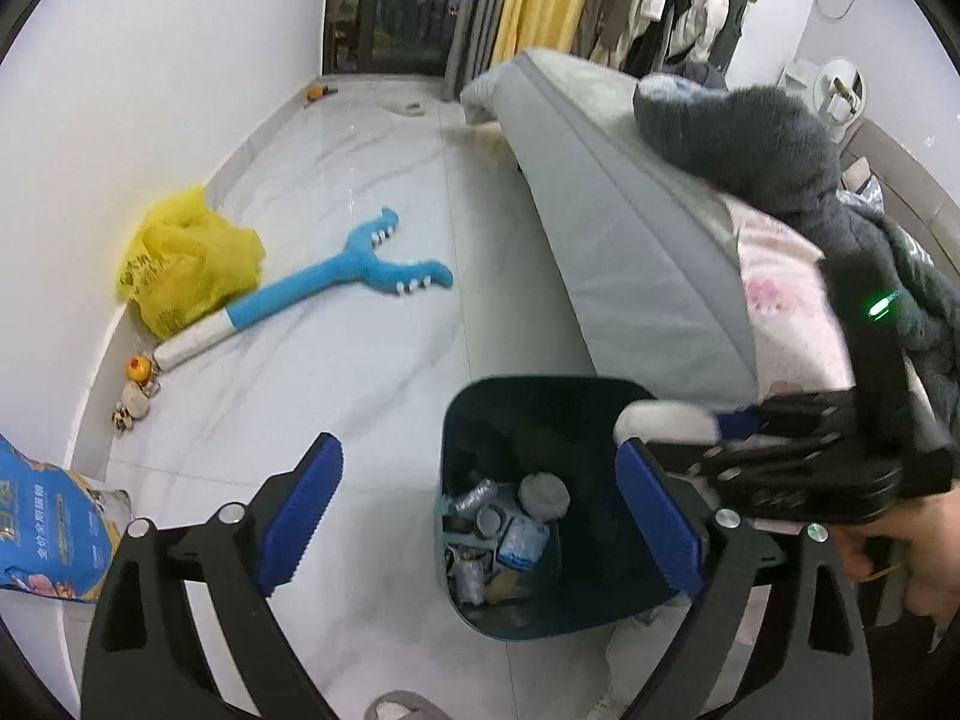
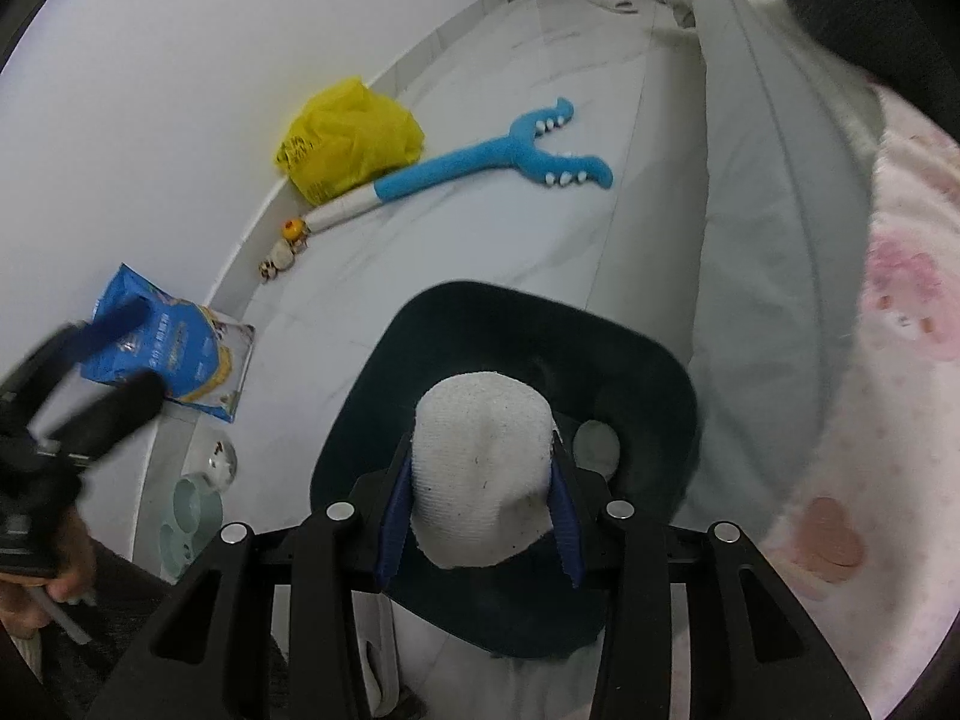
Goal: Collect trash
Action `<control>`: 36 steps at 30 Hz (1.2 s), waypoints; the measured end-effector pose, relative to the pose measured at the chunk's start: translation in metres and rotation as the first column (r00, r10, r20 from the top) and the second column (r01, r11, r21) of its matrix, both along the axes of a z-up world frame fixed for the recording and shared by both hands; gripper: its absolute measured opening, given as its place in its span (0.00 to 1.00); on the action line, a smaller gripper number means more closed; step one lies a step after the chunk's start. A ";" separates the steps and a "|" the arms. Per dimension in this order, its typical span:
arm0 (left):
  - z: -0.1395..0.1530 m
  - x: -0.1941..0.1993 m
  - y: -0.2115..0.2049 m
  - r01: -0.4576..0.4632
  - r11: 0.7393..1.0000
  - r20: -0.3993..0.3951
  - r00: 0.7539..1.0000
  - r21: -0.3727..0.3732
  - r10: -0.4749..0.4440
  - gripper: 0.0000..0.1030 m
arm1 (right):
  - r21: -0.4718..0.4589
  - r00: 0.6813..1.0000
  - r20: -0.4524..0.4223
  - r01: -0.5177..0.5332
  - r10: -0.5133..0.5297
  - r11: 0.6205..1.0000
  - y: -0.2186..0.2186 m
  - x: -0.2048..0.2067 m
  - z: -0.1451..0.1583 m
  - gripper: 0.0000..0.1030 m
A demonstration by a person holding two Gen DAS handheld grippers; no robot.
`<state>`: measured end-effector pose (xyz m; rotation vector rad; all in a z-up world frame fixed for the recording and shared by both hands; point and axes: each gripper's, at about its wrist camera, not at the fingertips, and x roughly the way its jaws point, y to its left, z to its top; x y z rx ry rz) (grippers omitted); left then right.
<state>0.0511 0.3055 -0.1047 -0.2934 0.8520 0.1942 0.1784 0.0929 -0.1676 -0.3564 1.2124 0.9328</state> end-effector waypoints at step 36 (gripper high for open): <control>0.099 -0.035 -0.117 0.075 0.975 0.159 0.981 0.208 -0.110 0.97 | 0.238 0.900 0.372 0.144 -0.227 0.960 -0.202 -0.060 0.149 0.97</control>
